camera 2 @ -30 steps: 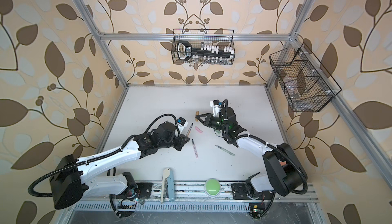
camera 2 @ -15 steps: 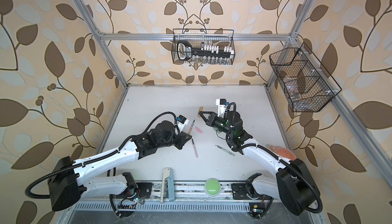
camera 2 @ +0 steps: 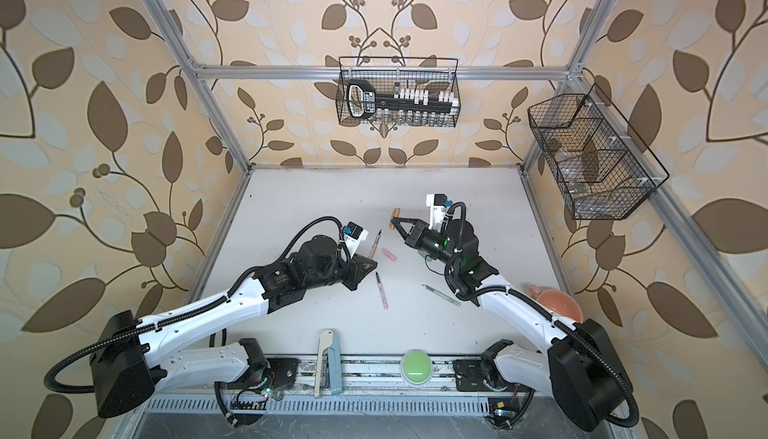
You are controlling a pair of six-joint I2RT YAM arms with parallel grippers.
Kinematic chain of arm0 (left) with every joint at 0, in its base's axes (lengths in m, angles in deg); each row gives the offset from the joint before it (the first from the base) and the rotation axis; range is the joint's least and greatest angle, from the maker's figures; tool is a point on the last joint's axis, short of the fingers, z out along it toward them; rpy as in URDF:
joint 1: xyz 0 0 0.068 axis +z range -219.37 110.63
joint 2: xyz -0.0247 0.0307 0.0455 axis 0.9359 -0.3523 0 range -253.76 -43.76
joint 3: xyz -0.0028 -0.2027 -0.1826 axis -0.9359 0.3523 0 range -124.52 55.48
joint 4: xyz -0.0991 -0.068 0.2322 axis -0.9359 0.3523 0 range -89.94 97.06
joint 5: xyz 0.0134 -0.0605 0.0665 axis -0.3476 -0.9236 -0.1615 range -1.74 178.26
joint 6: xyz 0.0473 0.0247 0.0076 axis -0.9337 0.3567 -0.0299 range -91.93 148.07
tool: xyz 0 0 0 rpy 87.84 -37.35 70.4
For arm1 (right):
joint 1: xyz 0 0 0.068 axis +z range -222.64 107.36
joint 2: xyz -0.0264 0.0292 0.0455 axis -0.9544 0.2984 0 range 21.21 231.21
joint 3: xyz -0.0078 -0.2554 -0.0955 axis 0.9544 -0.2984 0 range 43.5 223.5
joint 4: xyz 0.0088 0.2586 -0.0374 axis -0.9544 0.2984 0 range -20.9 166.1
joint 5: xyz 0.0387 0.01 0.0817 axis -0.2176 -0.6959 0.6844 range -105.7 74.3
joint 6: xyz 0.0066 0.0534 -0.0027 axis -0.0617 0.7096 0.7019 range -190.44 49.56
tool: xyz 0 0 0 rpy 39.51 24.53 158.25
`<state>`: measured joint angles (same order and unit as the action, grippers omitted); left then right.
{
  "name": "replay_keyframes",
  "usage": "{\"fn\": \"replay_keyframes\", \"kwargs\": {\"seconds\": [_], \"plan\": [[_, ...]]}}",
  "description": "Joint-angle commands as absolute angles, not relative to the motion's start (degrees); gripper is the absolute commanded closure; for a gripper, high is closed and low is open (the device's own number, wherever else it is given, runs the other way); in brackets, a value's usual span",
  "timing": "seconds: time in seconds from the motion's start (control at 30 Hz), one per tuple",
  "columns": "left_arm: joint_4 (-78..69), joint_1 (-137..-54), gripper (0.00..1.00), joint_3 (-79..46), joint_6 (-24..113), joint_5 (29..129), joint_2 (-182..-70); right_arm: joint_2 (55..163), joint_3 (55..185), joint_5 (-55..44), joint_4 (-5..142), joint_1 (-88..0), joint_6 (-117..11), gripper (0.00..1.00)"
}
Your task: Insert the pens into the pen caps
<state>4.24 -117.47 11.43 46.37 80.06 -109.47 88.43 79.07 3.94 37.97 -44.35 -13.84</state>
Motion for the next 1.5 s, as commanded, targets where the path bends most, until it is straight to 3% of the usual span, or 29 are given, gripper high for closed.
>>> {"fn": "replay_keyframes", "kwargs": {"seconds": [0.0, 1.47], "plan": [[0.74, -118.15, 1.00, 11.78, 47.44, 78.16, -107.67, 88.27, 79.80, 1.83, 36.06, -43.28, -12.74, 0.95], [2.67, -118.33, 1.00, 11.98, 47.13, 79.91, -105.81, 90.70, 83.68, 1.30, 38.79, -41.55, -15.44, 0.96]]}}
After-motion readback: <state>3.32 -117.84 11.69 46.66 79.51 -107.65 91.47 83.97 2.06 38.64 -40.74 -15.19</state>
